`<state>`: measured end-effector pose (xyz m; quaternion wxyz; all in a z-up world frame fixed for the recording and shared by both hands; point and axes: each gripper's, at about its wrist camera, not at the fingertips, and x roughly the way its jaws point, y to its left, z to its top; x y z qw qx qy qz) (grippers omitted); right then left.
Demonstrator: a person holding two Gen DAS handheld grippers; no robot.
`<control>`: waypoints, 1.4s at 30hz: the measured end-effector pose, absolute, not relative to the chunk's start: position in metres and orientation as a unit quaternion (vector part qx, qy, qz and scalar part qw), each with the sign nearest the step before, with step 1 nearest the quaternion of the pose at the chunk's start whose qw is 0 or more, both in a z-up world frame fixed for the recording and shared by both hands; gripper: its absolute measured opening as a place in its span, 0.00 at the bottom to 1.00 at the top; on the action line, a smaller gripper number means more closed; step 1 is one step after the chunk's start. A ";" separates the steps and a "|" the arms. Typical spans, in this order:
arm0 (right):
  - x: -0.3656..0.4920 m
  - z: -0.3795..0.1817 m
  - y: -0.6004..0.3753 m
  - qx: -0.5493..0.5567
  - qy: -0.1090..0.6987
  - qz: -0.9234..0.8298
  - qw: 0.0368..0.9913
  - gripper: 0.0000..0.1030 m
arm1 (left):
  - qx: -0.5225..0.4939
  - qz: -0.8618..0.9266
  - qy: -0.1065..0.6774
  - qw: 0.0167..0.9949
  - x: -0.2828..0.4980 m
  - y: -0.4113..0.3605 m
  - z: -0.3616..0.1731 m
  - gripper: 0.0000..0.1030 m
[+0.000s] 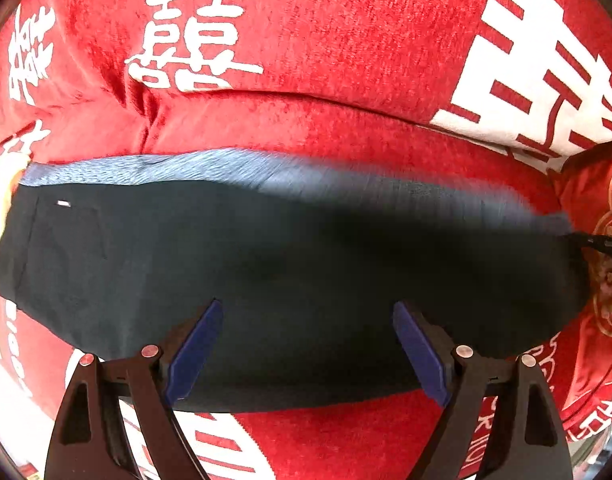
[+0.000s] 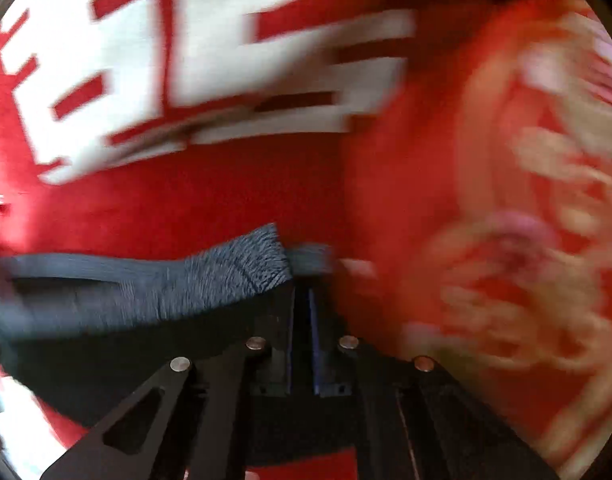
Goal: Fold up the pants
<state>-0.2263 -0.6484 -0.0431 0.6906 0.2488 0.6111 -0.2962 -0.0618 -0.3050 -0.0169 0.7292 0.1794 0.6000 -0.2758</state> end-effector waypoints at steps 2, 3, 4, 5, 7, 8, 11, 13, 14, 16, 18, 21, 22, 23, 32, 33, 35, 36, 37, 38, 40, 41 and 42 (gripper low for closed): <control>-0.242 -0.030 -0.651 0.278 0.584 -0.304 0.699 0.07 | 0.187 -0.268 0.603 0.728 -0.059 -0.305 -0.020 0.85; -0.247 -0.024 -0.650 0.291 0.570 -0.304 0.706 0.08 | 0.189 -0.265 0.604 0.727 -0.058 -0.306 -0.022 0.85; -0.256 -0.016 -0.645 0.305 0.555 -0.311 0.709 0.18 | 0.189 -0.265 0.604 0.727 -0.057 -0.307 -0.023 0.85; -0.263 -0.011 -0.640 0.315 0.546 -0.316 0.709 0.37 | 0.191 -0.264 0.604 0.727 -0.058 -0.308 -0.024 0.85; -0.281 -0.002 -0.626 0.348 0.517 -0.309 0.718 0.53 | 0.200 -0.264 0.604 0.725 -0.059 -0.312 -0.028 0.85; -0.294 0.002 -0.614 0.369 0.499 -0.299 0.725 0.53 | 0.203 -0.265 0.604 0.724 -0.060 -0.313 -0.029 0.85; -0.312 -0.003 -0.580 0.406 0.488 -0.283 0.719 0.53 | 0.215 -0.268 0.601 0.721 -0.061 -0.319 -0.035 0.85; -0.331 -0.017 -0.567 0.434 0.483 -0.288 0.703 0.53 | 0.220 -0.267 0.599 0.722 -0.059 -0.322 -0.039 0.85; -0.335 -0.024 -0.565 0.446 0.483 -0.296 0.693 0.53 | 0.221 -0.265 0.598 0.723 -0.056 -0.323 -0.042 0.85; -0.343 -0.040 -0.572 0.476 0.466 -0.315 0.676 0.53 | 0.222 -0.263 0.595 0.726 -0.052 -0.326 -0.046 0.85; -0.342 -0.052 -0.579 0.494 0.442 -0.330 0.671 0.40 | 0.231 -0.261 0.592 0.727 -0.048 -0.328 -0.054 0.85; -0.339 -0.057 -0.584 0.482 0.445 -0.344 0.671 0.17 | 0.256 -0.253 0.599 0.715 -0.051 -0.322 -0.071 0.87; -0.341 -0.054 -0.579 0.475 0.450 -0.348 0.672 0.17 | 0.243 -0.257 0.594 0.723 -0.053 -0.315 -0.070 0.89; -0.344 -0.053 -0.574 0.468 0.458 -0.348 0.671 0.17 | 0.241 -0.259 0.595 0.722 -0.054 -0.311 -0.071 0.90; -0.347 -0.017 -0.556 0.432 0.478 -0.354 0.678 0.31 | 0.261 -0.267 0.593 0.713 -0.058 -0.312 -0.056 0.91; -0.338 -0.009 -0.553 0.409 0.478 -0.344 0.697 0.31 | 0.256 -0.270 0.588 0.718 -0.057 -0.315 -0.051 0.91; -0.319 0.002 -0.549 0.362 0.483 -0.325 0.728 0.34 | 0.250 -0.274 0.580 0.725 -0.052 -0.325 -0.047 0.91; -0.307 0.004 -0.550 0.344 0.486 -0.316 0.739 0.37 | 0.247 -0.274 0.578 0.728 -0.047 -0.333 -0.047 0.91; -0.293 0.002 -0.556 0.337 0.488 -0.308 0.744 0.47 | 0.245 -0.273 0.576 0.730 -0.044 -0.338 -0.047 0.91; -0.279 -0.003 -0.565 0.341 0.487 -0.303 0.745 0.50 | 0.242 -0.272 0.577 0.731 -0.040 -0.345 -0.049 0.91; -0.253 -0.013 -0.581 0.346 0.482 -0.296 0.748 0.50 | 0.240 -0.272 0.576 0.732 -0.038 -0.355 -0.054 0.91; -0.241 -0.020 -0.588 0.342 0.486 -0.293 0.749 0.50 | 0.246 -0.268 0.577 0.731 -0.039 -0.358 -0.058 0.91; -0.225 -0.030 -0.594 0.334 0.495 -0.287 0.749 0.50 | 0.251 -0.265 0.582 0.727 -0.041 -0.359 -0.064 0.91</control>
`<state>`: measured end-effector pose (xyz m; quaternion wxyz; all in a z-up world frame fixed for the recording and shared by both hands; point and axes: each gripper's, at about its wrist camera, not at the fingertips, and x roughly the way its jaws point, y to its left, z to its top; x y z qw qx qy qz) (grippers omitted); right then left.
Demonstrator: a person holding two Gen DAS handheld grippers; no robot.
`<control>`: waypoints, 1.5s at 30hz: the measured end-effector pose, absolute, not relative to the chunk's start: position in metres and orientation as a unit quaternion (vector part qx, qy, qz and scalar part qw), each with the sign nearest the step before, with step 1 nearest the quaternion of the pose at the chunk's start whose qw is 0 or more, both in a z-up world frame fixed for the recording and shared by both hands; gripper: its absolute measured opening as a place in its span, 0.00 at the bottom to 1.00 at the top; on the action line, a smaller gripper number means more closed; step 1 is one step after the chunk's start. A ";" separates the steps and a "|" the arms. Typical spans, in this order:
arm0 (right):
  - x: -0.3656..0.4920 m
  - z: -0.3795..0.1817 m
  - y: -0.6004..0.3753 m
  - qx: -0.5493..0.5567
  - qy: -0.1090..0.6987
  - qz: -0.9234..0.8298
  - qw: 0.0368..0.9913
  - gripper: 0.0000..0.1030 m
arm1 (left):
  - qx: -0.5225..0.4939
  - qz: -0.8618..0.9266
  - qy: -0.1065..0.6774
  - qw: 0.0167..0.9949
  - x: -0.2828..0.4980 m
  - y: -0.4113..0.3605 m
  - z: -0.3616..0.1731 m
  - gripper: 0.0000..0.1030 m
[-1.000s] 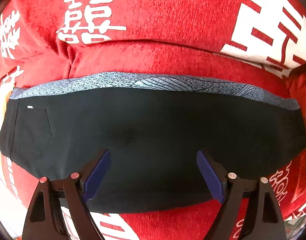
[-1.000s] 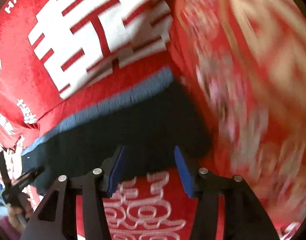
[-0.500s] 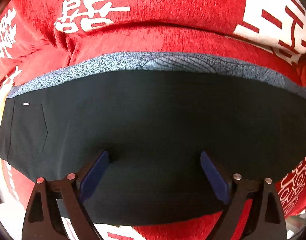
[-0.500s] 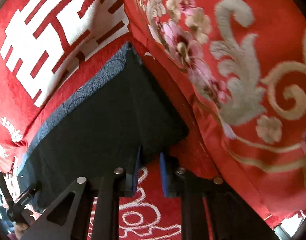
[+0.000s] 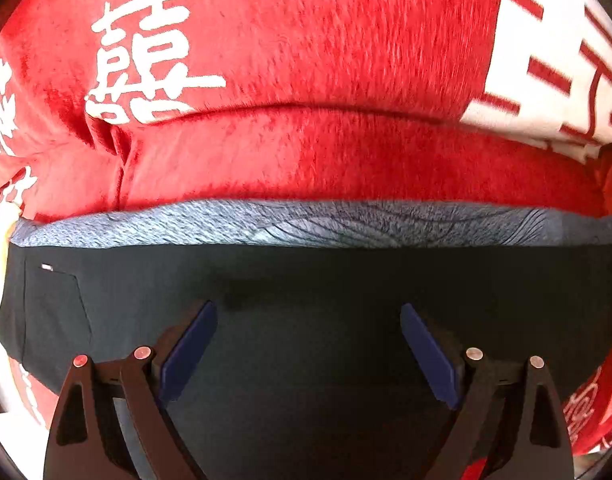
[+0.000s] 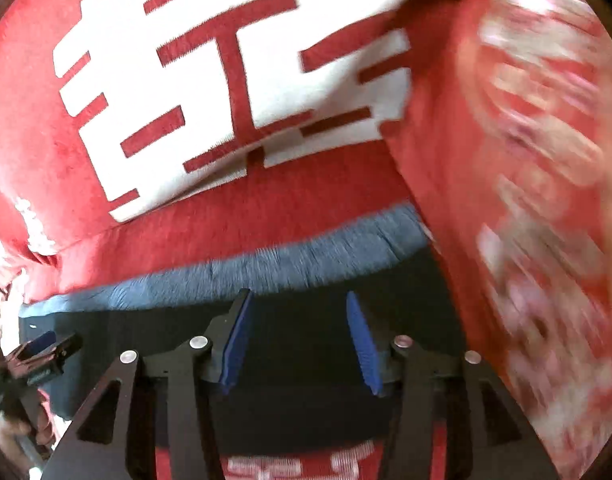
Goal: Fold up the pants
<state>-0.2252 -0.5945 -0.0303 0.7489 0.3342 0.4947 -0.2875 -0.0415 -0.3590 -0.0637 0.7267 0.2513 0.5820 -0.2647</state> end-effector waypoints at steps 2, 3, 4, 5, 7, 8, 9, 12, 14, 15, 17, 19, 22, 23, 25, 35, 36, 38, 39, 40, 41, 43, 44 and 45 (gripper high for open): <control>-0.218 -0.052 -0.593 0.324 0.532 -0.274 0.732 0.50 | 0.252 -0.266 0.591 0.719 -0.050 -0.355 -0.073 0.91; -0.219 -0.060 -0.590 0.320 0.546 -0.268 0.726 0.50 | 0.246 -0.269 0.584 0.725 -0.053 -0.350 -0.071 0.91; -0.222 -0.058 -0.585 0.304 0.535 -0.267 0.742 0.50 | 0.247 -0.274 0.583 0.724 -0.058 -0.346 -0.071 0.92; -0.227 -0.056 -0.578 0.286 0.538 -0.267 0.747 0.50 | 0.251 -0.276 0.581 0.724 -0.063 -0.342 -0.072 0.97; -0.240 -0.056 -0.564 0.268 0.543 -0.259 0.752 0.51 | 0.249 -0.279 0.578 0.725 -0.067 -0.334 -0.073 0.99; -0.244 -0.057 -0.561 0.263 0.542 -0.255 0.756 0.51 | 0.241 -0.282 0.579 0.726 -0.067 -0.331 -0.073 0.99; -0.248 -0.057 -0.559 0.263 0.540 -0.252 0.759 0.52 | 0.241 -0.282 0.578 0.727 -0.068 -0.331 -0.072 0.99; -0.254 -0.056 -0.563 0.291 0.534 -0.250 0.753 0.53 | 0.243 -0.279 0.579 0.727 -0.069 -0.329 -0.073 0.99; -0.258 -0.054 -0.566 0.322 0.533 -0.260 0.739 0.55 | 0.241 -0.282 0.578 0.727 -0.069 -0.329 -0.072 0.99; -0.260 -0.052 -0.566 0.337 0.532 -0.265 0.730 0.55 | 0.240 -0.283 0.580 0.725 -0.069 -0.328 -0.072 0.99; -0.262 -0.045 -0.556 0.357 0.530 -0.271 0.720 0.56 | 0.242 -0.284 0.586 0.719 -0.070 -0.324 -0.070 0.99; -0.261 -0.037 -0.540 0.373 0.525 -0.265 0.718 0.56 | 0.246 -0.289 0.592 0.711 -0.068 -0.317 -0.070 0.99; -0.260 -0.030 -0.504 0.403 0.518 -0.239 0.716 0.56 | 0.258 -0.295 0.588 0.708 -0.064 -0.298 -0.062 0.99; -0.258 -0.029 -0.488 0.418 0.515 -0.225 0.714 0.56 | 0.257 -0.297 0.585 0.709 -0.060 -0.289 -0.057 0.99; -0.252 -0.028 -0.463 0.445 0.510 -0.197 0.709 0.56 | 0.254 -0.296 0.581 0.714 -0.047 -0.268 -0.047 0.99; -0.144 -0.051 -0.299 0.569 0.459 -0.014 0.682 0.56 | 0.266 -0.225 0.563 0.750 0.081 -0.133 -0.035 0.99; -0.135 -0.053 -0.288 0.573 0.456 -0.005 0.680 0.56 | 0.269 -0.217 0.561 0.752 0.091 -0.123 -0.038 0.99; -0.110 -0.068 -0.266 0.585 0.455 0.009 0.671 0.56 | 0.281 -0.197 0.563 0.752 0.115 -0.096 -0.053 0.99; -0.102 -0.077 -0.256 0.596 0.454 0.012 0.662 0.56 | 0.285 -0.188 0.566 0.750 0.118 -0.086 -0.061 0.99; -0.100 -0.081 -0.249 0.603 0.453 0.012 0.657 0.56 | 0.283 -0.187 0.572 0.747 0.123 -0.075 -0.070 0.99; -0.096 -0.087 -0.243 0.609 0.450 0.011 0.654 0.56 | 0.269 -0.200 0.577 0.745 0.126 -0.066 -0.077 1.00; -0.091 -0.090 -0.238 0.610 0.442 0.011 0.658 0.56 | 0.242 -0.230 0.575 0.747 0.125 -0.058 -0.081 1.00; -0.089 -0.089 -0.237 0.611 0.432 0.014 0.664 0.56 | 0.248 -0.236 0.570 0.747 0.123 -0.060 -0.082 1.00; -0.092 -0.086 -0.239 0.611 0.427 0.016 0.666 0.56 | 0.250 -0.239 0.567 0.747 0.122 -0.062 -0.083 1.00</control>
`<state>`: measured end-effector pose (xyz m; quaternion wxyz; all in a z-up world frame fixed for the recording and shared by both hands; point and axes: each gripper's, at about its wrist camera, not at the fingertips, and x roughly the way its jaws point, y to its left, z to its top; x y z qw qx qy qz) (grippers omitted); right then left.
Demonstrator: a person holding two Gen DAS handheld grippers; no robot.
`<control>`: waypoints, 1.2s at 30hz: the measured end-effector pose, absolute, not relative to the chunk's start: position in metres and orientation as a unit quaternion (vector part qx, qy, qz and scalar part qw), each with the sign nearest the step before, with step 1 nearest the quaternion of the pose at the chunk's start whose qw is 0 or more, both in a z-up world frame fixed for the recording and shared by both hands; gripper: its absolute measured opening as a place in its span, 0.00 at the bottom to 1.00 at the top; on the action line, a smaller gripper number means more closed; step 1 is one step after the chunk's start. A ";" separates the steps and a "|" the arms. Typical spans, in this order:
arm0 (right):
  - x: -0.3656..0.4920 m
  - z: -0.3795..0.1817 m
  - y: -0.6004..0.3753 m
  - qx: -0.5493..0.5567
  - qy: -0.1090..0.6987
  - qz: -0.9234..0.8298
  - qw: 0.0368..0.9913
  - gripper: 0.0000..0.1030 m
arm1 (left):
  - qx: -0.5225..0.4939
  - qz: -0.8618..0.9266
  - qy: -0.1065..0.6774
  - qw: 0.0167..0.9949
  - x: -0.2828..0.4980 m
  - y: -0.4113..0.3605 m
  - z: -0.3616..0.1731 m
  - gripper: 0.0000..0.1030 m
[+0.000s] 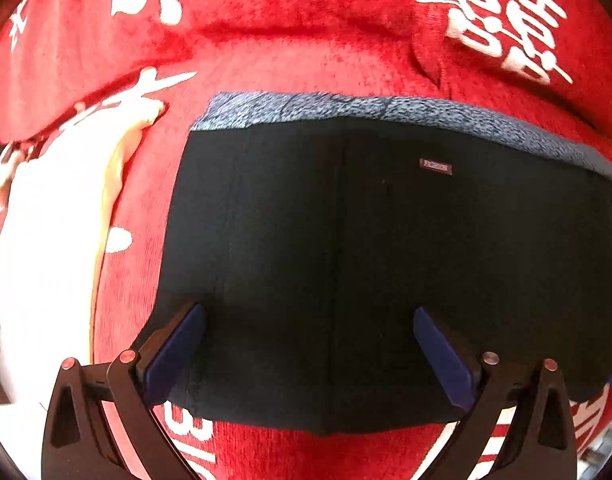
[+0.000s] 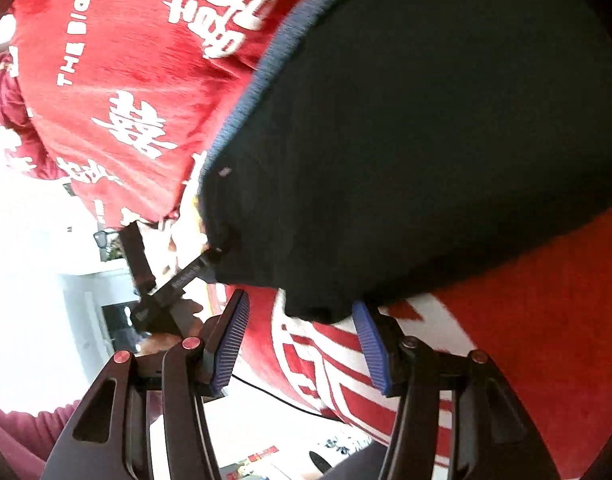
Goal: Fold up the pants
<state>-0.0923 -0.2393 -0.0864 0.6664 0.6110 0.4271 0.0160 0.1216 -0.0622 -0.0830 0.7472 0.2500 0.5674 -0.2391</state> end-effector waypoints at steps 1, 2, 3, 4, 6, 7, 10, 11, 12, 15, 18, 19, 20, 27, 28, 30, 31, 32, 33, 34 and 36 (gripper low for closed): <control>-0.090 -0.085 -0.239 0.610 0.422 0.018 0.670 0.56 | 0.247 -0.241 0.567 0.748 0.118 -0.063 -0.081 1.00; -0.087 -0.085 -0.238 0.609 0.422 0.017 0.671 0.56 | 0.243 -0.245 0.567 0.748 0.116 -0.063 -0.081 1.00; -0.087 -0.084 -0.239 0.610 0.423 0.016 0.670 0.56 | 0.242 -0.249 0.565 0.748 0.116 -0.063 -0.082 1.00; -0.083 -0.087 -0.239 0.613 0.424 0.015 0.666 0.56 | 0.243 -0.253 0.564 0.748 0.118 -0.064 -0.082 1.00; -0.083 -0.090 -0.240 0.621 0.421 0.014 0.661 0.56 | 0.242 -0.260 0.562 0.747 0.119 -0.063 -0.083 1.00; -0.082 -0.093 -0.241 0.624 0.419 0.013 0.659 0.56 | 0.241 -0.263 0.562 0.746 0.119 -0.062 -0.083 1.00; -0.080 -0.099 -0.247 0.636 0.421 0.003 0.647 0.20 | 0.242 -0.273 0.567 0.739 0.136 -0.058 -0.084 1.00; -0.076 -0.095 -0.251 0.623 0.432 -0.010 0.652 0.11 | 0.242 -0.277 0.570 0.735 0.139 -0.057 -0.084 1.00; -0.074 -0.089 -0.253 0.613 0.431 -0.010 0.662 0.11 | 0.241 -0.281 0.573 0.731 0.145 -0.057 -0.085 1.00; -0.075 -0.060 -0.246 0.567 0.433 -0.006 0.701 0.10 | 0.241 -0.289 0.575 0.726 0.148 -0.053 -0.085 1.00; -0.085 -0.074 -0.233 0.559 0.459 -0.024 0.690 0.10 | 0.249 -0.293 0.566 0.730 0.146 -0.054 -0.088 1.00; -0.090 -0.084 -0.230 0.561 0.467 -0.030 0.682 0.09 | 0.250 -0.291 0.564 0.731 0.144 -0.053 -0.088 1.00; -0.093 -0.088 -0.229 0.563 0.468 -0.033 0.680 0.09 | 0.251 -0.289 0.564 0.732 0.144 -0.053 -0.087 1.00; -0.110 -0.063 -0.234 0.524 0.509 -0.033 0.682 0.18 | 0.265 -0.246 0.579 0.731 0.121 -0.071 -0.066 1.00; -0.115 -0.053 -0.240 0.502 0.514 -0.043 0.695 0.27 | 0.260 -0.261 0.575 0.730 0.111 -0.079 -0.059 1.00; -0.123 -0.035 -0.256 0.463 0.513 -0.072 0.720 0.43 | 0.244 -0.295 0.570 0.727 0.087 -0.101 -0.047 1.00; -0.125 -0.026 -0.271 0.442 0.508 -0.098 0.733 0.46 | 0.239 -0.311 0.568 0.724 0.076 -0.112 -0.045 1.00; -0.125 -0.021 -0.280 0.433 0.504 -0.112 0.739 0.46 | 0.235 -0.327 0.567 0.718 0.065 -0.125 -0.044 1.00; -0.123 -0.019 -0.292 0.421 0.503 -0.130 0.744 0.46 | 0.235 -0.348 0.567 0.708 0.049 -0.143 -0.047 1.00; -0.120 -0.019 -0.308 0.409 0.504 -0.153 0.745 0.46 | 0.239 -0.358 0.566 0.703 0.039 -0.156 -0.049 1.00; -0.117 -0.024 -0.325 0.400 0.504 -0.177 0.745 0.46 | 0.258 -0.361 0.563 0.697 0.018 -0.179 -0.059 1.00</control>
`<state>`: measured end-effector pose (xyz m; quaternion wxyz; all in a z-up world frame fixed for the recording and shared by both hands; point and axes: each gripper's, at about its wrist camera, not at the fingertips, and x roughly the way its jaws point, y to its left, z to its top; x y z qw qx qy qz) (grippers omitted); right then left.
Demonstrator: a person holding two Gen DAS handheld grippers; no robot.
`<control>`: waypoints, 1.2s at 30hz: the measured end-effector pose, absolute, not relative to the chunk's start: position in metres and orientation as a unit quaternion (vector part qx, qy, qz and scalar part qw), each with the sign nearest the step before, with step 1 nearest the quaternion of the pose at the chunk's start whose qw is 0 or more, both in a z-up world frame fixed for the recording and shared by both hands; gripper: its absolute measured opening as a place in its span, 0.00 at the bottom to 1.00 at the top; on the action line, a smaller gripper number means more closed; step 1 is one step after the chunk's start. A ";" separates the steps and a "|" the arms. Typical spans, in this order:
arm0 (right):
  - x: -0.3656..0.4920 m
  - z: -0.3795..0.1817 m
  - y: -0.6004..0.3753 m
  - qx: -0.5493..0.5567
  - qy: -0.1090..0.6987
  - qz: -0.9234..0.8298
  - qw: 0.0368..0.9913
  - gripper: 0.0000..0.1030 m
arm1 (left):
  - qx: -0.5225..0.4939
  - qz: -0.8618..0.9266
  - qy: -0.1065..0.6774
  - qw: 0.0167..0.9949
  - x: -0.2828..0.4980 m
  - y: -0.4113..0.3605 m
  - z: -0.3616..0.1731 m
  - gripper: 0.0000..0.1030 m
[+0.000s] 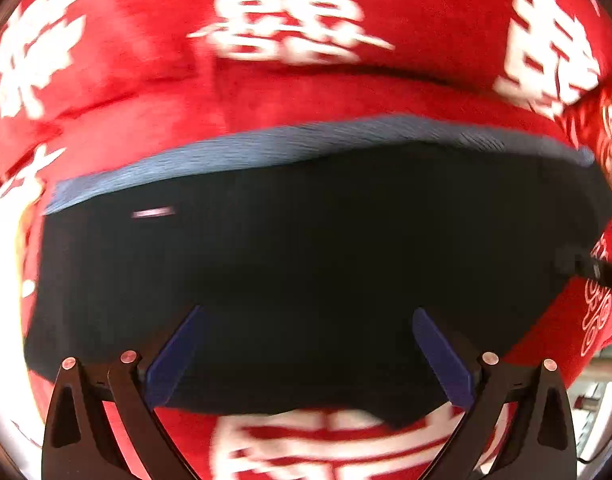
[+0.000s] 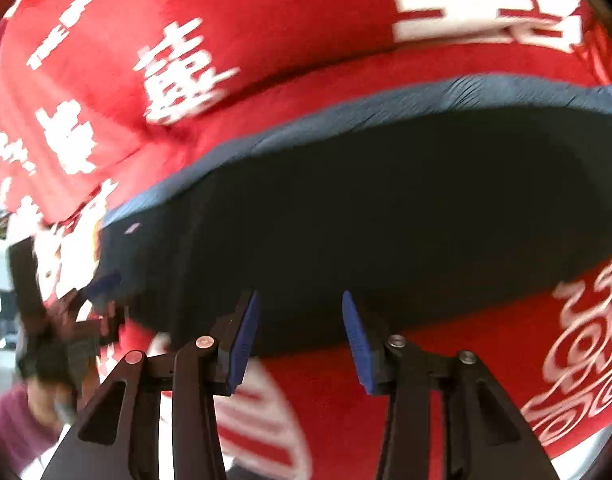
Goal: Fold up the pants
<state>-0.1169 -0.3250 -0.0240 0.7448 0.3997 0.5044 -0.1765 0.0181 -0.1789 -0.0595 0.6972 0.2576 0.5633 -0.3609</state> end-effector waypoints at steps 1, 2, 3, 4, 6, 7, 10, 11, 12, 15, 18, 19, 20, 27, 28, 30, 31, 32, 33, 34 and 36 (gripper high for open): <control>-0.117 -0.033 -0.333 0.385 0.515 -0.191 0.742 0.45 | 0.266 -0.359 0.570 0.689 0.008 -0.186 -0.069 1.00; -0.118 -0.041 -0.332 0.370 0.532 -0.198 0.735 0.45 | 0.274 -0.356 0.582 0.678 -0.001 -0.189 -0.082 1.00; -0.123 -0.046 -0.329 0.361 0.530 -0.191 0.743 0.45 | 0.272 -0.352 0.586 0.678 -0.006 -0.186 -0.089 1.00; -0.128 -0.043 -0.323 0.341 0.515 -0.189 0.763 0.45 | 0.241 -0.349 0.580 0.695 -0.007 -0.177 -0.087 1.00; -0.128 -0.042 -0.308 0.304 0.532 -0.184 0.769 0.45 | 0.223 -0.347 0.598 0.687 -0.004 -0.168 -0.088 1.00; -0.128 -0.038 -0.298 0.273 0.537 -0.183 0.777 0.46 | 0.222 -0.345 0.604 0.684 -0.002 -0.167 -0.087 1.00; -0.126 -0.035 -0.299 0.287 0.547 -0.176 0.767 0.48 | 0.239 -0.332 0.614 0.675 0.006 -0.175 -0.079 1.00; -0.127 -0.032 -0.307 0.311 0.538 -0.174 0.764 0.49 | 0.249 -0.329 0.601 0.685 0.010 -0.181 -0.073 1.00; -0.129 -0.029 -0.313 0.327 0.529 -0.174 0.764 0.49 | 0.250 -0.328 0.587 0.697 0.016 -0.188 -0.065 1.00; -0.118 -0.020 -0.340 0.350 0.501 -0.188 0.769 0.49 | 0.226 -0.324 0.573 0.718 0.042 -0.213 -0.054 1.00; -0.111 -0.021 -0.365 0.343 0.500 -0.200 0.770 0.49 | 0.210 -0.308 0.572 0.731 0.062 -0.238 -0.058 1.00; -0.105 -0.021 -0.373 0.339 0.502 -0.205 0.769 0.50 | 0.207 -0.303 0.568 0.737 0.065 -0.247 -0.062 1.00; -0.098 -0.023 -0.380 0.332 0.503 -0.207 0.770 0.55 | 0.208 -0.296 0.566 0.741 0.067 -0.254 -0.068 1.00; -0.090 -0.049 -0.410 0.350 0.518 -0.211 0.752 0.62 | 0.174 -0.267 0.595 0.738 0.083 -0.253 -0.094 1.00; -0.092 -0.048 -0.413 0.364 0.512 -0.211 0.749 0.62 | 0.180 -0.263 0.596 0.737 0.082 -0.253 -0.092 1.00; -0.097 -0.044 -0.416 0.379 0.506 -0.214 0.745 0.62 | 0.208 -0.257 0.591 0.736 0.076 -0.254 -0.081 1.00; -0.100 -0.042 -0.416 0.386 0.503 -0.214 0.743 0.62 | 0.220 -0.258 0.587 0.735 0.072 -0.256 -0.076 1.00; -0.105 -0.039 -0.416 0.392 0.501 -0.212 0.742 0.64 | 0.230 -0.262 0.582 0.735 0.066 -0.256 -0.071 1.00; -0.111 -0.035 -0.415 0.397 0.498 -0.211 0.741 0.65 | 0.235 -0.270 0.579 0.733 0.058 -0.257 -0.065 1.00; -0.114 -0.033 -0.414 0.401 0.496 -0.211 0.741 0.67 | 0.236 -0.280 0.577 0.730 0.049 -0.258 -0.058 1.00; -0.128 -0.028 -0.413 0.411 0.493 -0.211 0.737 0.68 | 0.236 -0.295 0.578 0.724 0.031 -0.261 -0.049 1.00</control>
